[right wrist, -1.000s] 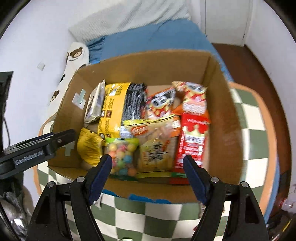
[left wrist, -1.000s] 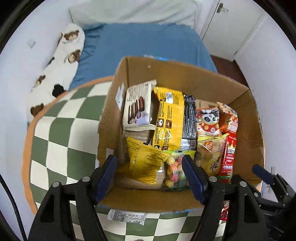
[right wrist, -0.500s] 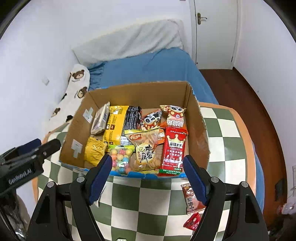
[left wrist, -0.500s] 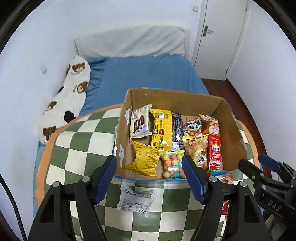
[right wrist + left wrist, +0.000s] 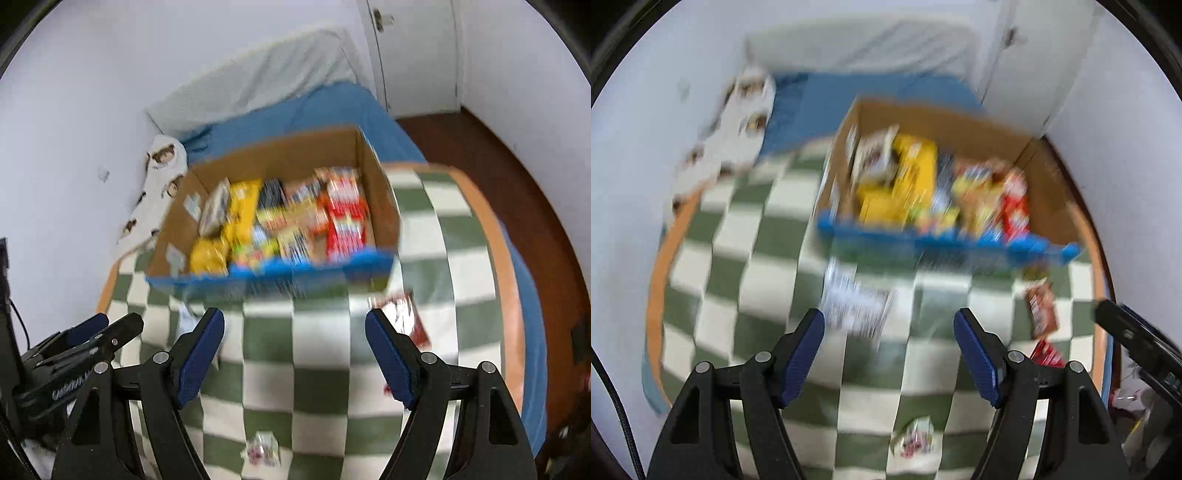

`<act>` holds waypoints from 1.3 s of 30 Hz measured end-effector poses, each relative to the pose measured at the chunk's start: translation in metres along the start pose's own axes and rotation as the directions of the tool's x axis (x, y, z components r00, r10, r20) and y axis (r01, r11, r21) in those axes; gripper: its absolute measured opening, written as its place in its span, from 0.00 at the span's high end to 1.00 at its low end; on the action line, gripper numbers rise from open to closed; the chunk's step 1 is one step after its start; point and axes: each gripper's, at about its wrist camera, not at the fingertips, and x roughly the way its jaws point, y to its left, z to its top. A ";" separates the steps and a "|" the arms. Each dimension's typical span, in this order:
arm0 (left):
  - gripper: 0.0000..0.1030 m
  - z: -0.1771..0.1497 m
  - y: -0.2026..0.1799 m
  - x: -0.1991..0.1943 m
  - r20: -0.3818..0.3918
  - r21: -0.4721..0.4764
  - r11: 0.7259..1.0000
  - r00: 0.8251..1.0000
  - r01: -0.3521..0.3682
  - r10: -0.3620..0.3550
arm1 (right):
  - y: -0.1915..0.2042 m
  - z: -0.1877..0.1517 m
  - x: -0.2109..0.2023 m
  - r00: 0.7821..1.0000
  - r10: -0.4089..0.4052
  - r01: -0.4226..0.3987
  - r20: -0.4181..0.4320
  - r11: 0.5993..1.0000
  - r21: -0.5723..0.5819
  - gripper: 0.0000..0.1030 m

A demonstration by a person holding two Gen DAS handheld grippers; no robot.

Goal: Organize snacks
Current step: 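Grasp the white printed packet with the left tool while the right tool grasps the brown cookie packet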

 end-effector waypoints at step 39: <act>0.40 -0.028 0.012 0.157 -0.311 -0.010 0.999 0.950 -0.042 0.037 | -0.090 -0.047 0.176 0.922 -0.164 0.152 -0.350 0.986 -0.061 0.42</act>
